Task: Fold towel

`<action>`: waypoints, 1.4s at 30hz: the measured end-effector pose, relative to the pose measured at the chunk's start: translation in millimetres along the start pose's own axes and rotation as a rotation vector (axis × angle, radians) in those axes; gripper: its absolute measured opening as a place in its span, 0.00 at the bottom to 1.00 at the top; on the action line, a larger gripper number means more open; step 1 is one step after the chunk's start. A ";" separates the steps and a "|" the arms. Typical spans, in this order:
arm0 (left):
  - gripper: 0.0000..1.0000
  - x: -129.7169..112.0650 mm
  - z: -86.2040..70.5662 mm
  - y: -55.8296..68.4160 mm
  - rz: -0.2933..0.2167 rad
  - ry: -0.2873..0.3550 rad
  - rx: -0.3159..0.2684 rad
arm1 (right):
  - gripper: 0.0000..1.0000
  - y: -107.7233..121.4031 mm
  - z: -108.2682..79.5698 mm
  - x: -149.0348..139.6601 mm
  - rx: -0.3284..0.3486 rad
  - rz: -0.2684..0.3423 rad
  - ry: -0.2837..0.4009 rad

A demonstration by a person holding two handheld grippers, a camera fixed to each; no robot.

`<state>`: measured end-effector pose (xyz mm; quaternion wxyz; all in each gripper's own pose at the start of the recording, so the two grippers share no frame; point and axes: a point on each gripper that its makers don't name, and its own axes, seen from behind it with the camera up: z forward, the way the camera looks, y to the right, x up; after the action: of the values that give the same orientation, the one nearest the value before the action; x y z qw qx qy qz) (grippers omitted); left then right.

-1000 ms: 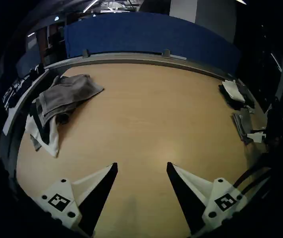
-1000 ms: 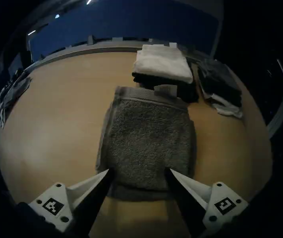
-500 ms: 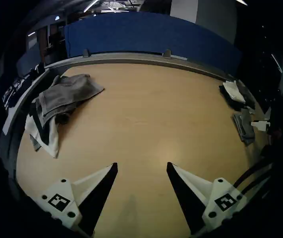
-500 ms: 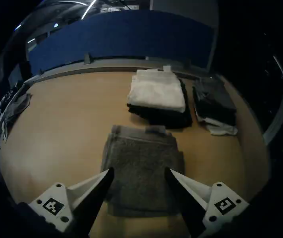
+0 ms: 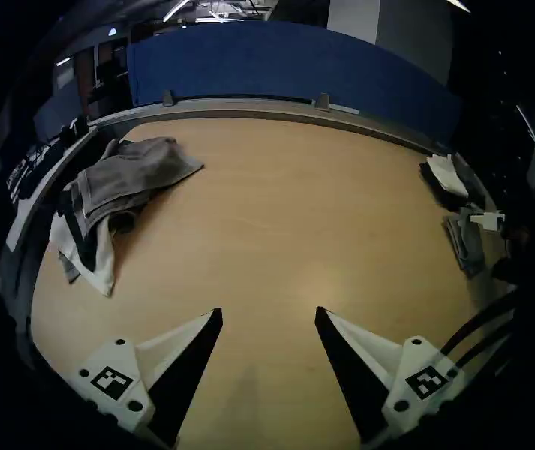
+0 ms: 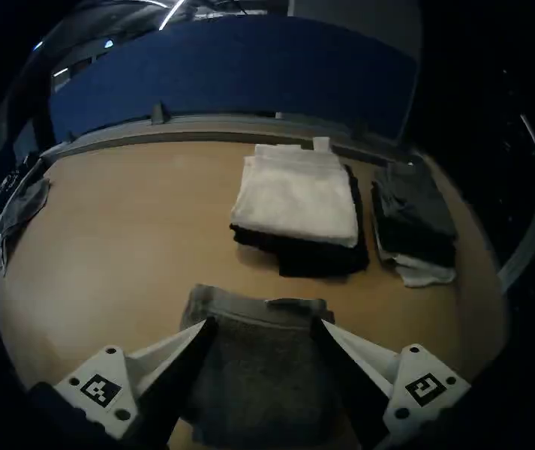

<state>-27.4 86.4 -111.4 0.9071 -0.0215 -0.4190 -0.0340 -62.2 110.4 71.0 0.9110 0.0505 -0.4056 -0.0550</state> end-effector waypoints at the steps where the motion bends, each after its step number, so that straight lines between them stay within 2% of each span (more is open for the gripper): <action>1: 0.92 -0.2 -0.1 -0.7 0.000 0.000 0.001 | 0.99 -0.3 3.1 -1.4 0.000 0.001 -0.005; 9: 0.92 -2.3 -1.1 -8.6 -0.009 -0.001 0.015 | 0.99 -0.9 27.3 -17.2 -0.012 -0.015 -0.050; 15: 0.92 -1.5 -3.4 -12.9 -0.013 0.001 0.021 | 0.99 -2.0 28.8 -17.0 -0.010 -0.028 -0.058; 20: 0.92 2.1 -3.5 -13.8 -0.013 0.006 0.019 | 0.99 -4.4 9.1 -6.4 -0.004 -0.019 -0.023; 24: 0.92 6.0 -3.5 -13.0 -0.016 0.015 0.012 | 0.99 -9.3 -19.1 -3.2 -0.004 0.014 0.021; 30: 0.92 10.4 -3.2 -10.4 -0.015 0.027 0.001 | 0.99 -15.9 -59.8 -19.1 -0.016 0.041 0.047; 36: 0.92 12.4 -2.8 -7.3 -0.004 0.034 -0.006 | 0.99 -19.0 -76.9 -28.8 -0.024 0.045 0.052; 42: 0.92 17.4 -4.3 -5.8 0.005 0.056 -0.016 | 0.99 -19.7 -89.3 -20.9 -0.036 0.081 0.112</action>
<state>-13.4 79.6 -100.8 0.9184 -0.0289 -0.3931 -0.0358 -10.7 98.1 -6.5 0.9346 0.0207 -0.3544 -0.0225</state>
